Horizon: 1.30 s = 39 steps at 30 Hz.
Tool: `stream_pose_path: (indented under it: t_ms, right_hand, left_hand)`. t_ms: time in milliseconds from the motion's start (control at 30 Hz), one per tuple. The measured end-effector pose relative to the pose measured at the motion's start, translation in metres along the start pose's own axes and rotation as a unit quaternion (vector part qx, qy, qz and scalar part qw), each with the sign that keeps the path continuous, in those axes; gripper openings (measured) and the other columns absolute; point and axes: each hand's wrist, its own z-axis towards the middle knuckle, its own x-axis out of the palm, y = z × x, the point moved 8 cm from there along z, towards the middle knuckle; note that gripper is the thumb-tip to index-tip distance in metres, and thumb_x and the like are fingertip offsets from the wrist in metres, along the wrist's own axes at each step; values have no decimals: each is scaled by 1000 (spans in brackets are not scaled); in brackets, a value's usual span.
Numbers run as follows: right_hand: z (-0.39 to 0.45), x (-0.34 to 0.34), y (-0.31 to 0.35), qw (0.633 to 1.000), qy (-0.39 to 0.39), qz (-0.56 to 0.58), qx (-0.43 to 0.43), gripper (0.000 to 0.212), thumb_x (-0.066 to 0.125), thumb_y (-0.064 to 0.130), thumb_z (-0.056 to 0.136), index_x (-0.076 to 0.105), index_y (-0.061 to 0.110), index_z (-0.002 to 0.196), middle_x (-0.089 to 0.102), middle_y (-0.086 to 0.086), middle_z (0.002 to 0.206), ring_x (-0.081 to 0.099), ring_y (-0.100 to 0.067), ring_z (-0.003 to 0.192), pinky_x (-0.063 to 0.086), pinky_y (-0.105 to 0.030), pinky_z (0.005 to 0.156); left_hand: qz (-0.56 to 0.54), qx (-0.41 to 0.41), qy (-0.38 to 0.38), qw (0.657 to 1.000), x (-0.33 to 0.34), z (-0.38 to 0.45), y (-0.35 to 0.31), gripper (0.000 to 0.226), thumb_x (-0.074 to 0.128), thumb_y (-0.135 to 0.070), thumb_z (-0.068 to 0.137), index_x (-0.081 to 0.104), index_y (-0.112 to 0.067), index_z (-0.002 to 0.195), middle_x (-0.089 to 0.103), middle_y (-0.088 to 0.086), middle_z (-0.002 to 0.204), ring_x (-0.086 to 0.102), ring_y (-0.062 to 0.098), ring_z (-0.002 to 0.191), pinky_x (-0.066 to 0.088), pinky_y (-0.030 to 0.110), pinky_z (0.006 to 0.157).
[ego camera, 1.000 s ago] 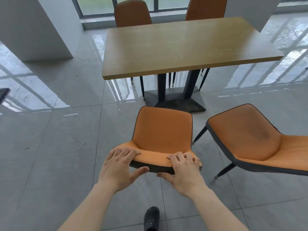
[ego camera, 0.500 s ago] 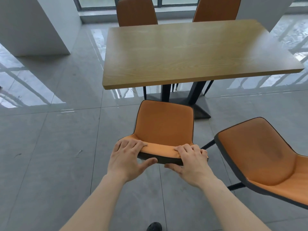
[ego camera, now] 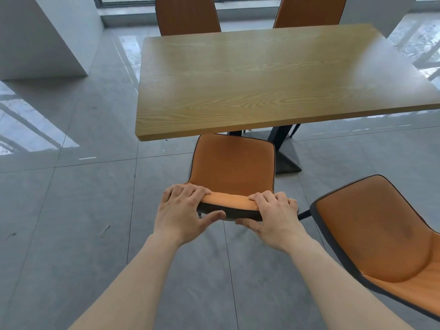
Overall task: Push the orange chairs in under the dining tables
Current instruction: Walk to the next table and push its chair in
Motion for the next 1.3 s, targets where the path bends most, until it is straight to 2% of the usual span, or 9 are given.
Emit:
stream_pose_path:
  t_ms: [100,267,367,467,667,767,967,1133,1300]
  right_hand:
    - [-1,1,1,1000,-1,-1,0,78,42,87,83,44,36,143,54,9,134,45,-23,120,37,-48,103]
    - [-10,-6,3,1000,-6,13,11,83,45,86,83,39,35,149,50,6,144,41,-24,130,33,-49,113]
    - [-20,-9,5,999,-1,22,33,93,41,89,81,29,34,156,35,-1,161,27,-29,149,19,-54,125]
    - [-32,-17,1,999,10,13,30,103,31,95,77,18,36,160,17,-4,171,7,-30,159,5,-58,128]
    - [-83,-46,-50,998,1,21,65,107,24,97,75,10,37,162,7,-5,173,-4,-28,160,2,-60,127]
    - [-124,-63,-94,995,-6,32,94,111,19,98,71,6,37,163,4,-5,174,-6,-28,160,1,-59,127]
    - [-224,-97,-212,988,-50,46,139,107,24,98,75,6,37,162,5,-4,174,-3,-28,160,1,-58,128]
    - [-339,-123,-344,975,-98,77,184,110,26,100,73,7,38,162,6,-4,173,-4,-26,159,-1,-56,128]
    - [-431,-146,-461,968,-118,73,208,112,26,100,68,19,35,159,17,-6,168,4,-29,158,6,-57,127]
  left_hand:
    - [9,5,-5,1000,1,-1,2,82,22,-99,77,50,-44,132,55,-16,134,42,17,128,28,41,114]
    - [12,5,15,1000,0,-3,-1,90,18,-100,75,45,-45,140,51,-17,142,38,16,135,23,41,119]
    - [6,3,27,1000,-3,-4,-4,94,19,-99,74,38,-44,148,44,-13,153,33,17,143,14,45,125]
    - [5,12,15,1000,-12,-8,-19,94,22,-98,76,28,-45,153,34,-9,162,26,20,150,6,50,128]
    - [4,59,2,998,-28,-19,-90,93,21,-99,76,21,-47,154,28,-6,167,20,23,155,6,54,128]
    - [6,93,8,996,-28,-27,-145,93,21,-99,77,18,-47,155,26,-7,167,19,22,155,2,52,127]
    - [1,173,23,985,-22,-55,-295,95,19,-99,78,15,-46,158,22,-6,169,13,21,157,-6,48,126]
    - [8,224,12,974,-7,-104,-467,95,22,-97,80,14,-45,159,21,-5,169,13,20,157,-2,50,128]
    - [-23,244,8,969,18,-142,-607,96,23,-100,77,15,-48,157,24,-7,168,17,19,155,-5,47,128]
